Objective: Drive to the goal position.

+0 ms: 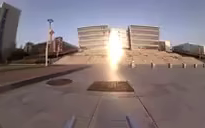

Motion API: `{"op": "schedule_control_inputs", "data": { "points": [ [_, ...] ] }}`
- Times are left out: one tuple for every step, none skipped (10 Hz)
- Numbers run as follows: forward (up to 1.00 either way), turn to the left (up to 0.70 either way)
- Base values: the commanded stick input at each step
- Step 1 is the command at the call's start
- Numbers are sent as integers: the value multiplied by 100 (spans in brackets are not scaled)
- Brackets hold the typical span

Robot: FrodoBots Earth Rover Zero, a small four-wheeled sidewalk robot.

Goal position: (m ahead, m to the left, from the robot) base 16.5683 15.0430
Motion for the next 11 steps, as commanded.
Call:
{"op": "schedule_control_inputs", "data": {
  "points": [
    [70,0],
    [70,0],
    [70,0],
    [70,0],
    [70,-6],
    [70,-14],
    [70,-14],
    [70,-14],
    [70,-14],
    [70,-14],
    [70,-14]
  ]
}}
